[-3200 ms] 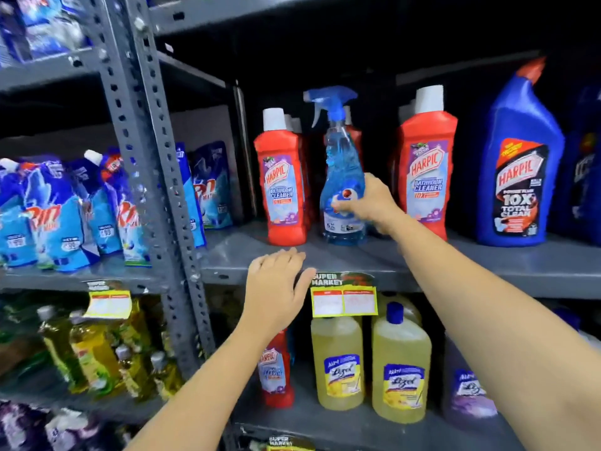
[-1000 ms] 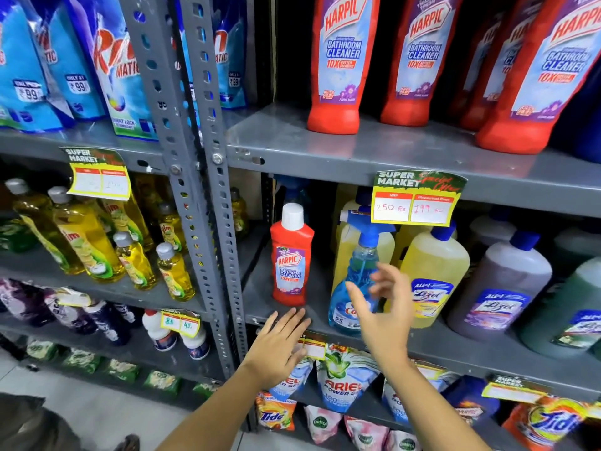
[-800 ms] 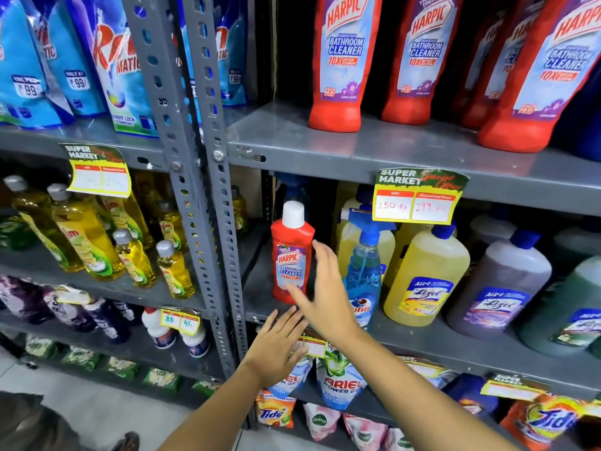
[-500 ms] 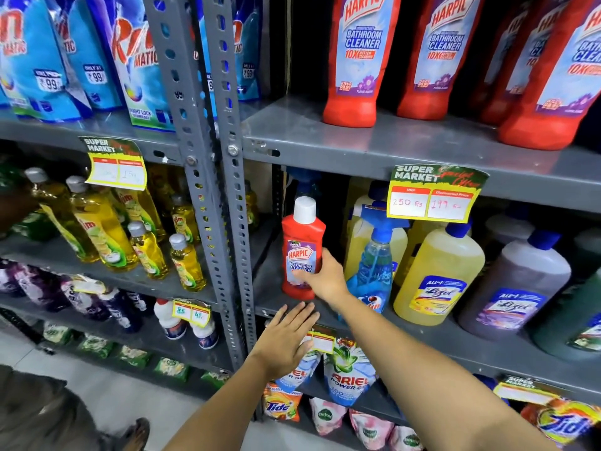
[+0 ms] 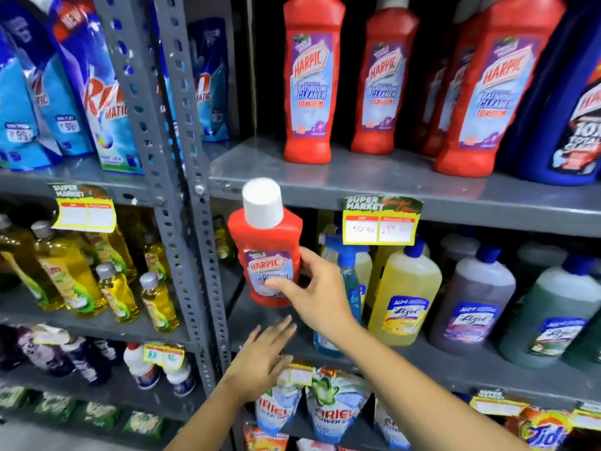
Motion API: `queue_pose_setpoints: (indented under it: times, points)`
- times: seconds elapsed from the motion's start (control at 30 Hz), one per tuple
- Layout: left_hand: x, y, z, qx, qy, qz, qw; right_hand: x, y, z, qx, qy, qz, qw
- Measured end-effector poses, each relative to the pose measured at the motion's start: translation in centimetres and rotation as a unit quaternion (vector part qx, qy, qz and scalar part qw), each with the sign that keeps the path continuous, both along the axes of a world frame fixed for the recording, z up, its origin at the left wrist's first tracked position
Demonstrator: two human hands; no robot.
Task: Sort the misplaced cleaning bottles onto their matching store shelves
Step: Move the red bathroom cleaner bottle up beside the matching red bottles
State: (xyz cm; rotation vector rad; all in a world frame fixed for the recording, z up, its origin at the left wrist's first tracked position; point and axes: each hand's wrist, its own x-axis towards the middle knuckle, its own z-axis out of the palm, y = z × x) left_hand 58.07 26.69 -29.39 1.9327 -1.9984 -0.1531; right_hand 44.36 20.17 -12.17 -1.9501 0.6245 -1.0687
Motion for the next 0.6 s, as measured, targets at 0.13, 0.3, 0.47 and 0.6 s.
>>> queue_pose_setpoints:
  times: [0.13, 0.3, 0.47, 0.6]
  points:
    - [0.7, -0.9, 9.4, -0.27, 0.032, 0.017, 0.962, -3.4, 1.5, 9.2, -0.073, -0.131, -0.002, 0.989]
    - [0.1, -1.6, 20.0, -0.471, -0.004, 0.009, 0.882, -7.0, -2.4, 18.0, -0.148, -0.179, -0.059, 0.971]
    - [-1.4, -3.9, 24.9, -0.39, -0.112, 0.03, 0.913, -7.4, -10.5, 20.2, -0.134, -0.103, -0.13, 0.977]
    - [-1.5, -4.6, 24.9, -0.366, -0.135, 0.059, 0.919, -6.8, -14.8, 19.6, -0.076, -0.077, -0.112, 0.988]
